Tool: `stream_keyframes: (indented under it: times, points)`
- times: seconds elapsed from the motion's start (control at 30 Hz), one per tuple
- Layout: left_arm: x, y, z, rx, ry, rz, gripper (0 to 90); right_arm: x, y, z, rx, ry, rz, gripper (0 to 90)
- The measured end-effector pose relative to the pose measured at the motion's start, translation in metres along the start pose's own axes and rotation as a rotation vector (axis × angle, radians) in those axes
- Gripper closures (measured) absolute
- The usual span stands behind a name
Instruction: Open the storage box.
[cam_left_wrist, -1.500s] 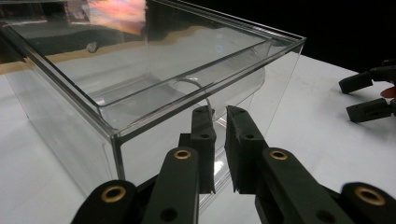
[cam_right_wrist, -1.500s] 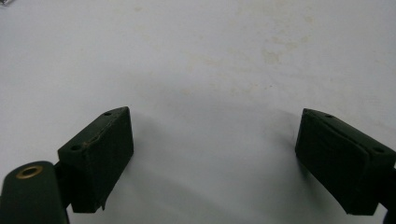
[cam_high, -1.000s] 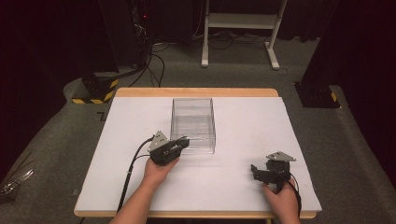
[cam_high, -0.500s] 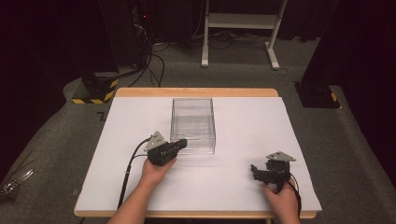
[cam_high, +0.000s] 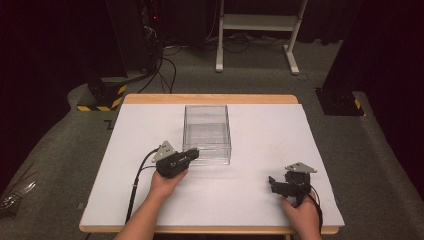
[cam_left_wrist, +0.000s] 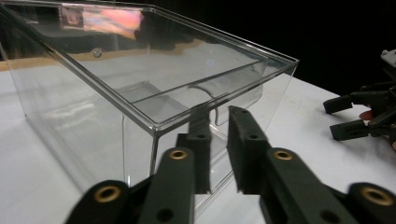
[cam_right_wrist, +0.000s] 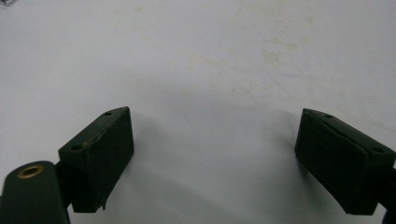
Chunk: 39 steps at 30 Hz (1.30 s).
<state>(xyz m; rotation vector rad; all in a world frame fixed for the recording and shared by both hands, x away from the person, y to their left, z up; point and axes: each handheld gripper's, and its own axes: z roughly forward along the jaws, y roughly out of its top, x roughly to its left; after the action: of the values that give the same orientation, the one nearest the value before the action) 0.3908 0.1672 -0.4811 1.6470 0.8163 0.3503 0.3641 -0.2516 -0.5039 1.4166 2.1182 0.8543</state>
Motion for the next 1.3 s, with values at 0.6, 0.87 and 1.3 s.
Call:
stream_keyframes:
  times: [0.6,0.87,1.3]
  points:
    - [-0.003,0.0,0.01,0.032,-0.012,0.072,81.9,0.0,0.0,0.0,-0.003,0.0,-0.001,12.0]
    - [-0.005,-0.002,0.005,0.029,-0.035,0.08,83.3,0.0,0.0,0.0,-0.004,-0.001,-0.002,12.1]
    - [-0.015,-0.01,-0.005,0.015,-0.058,0.067,83.9,0.0,0.0,0.0,-0.004,-0.002,-0.004,12.2]
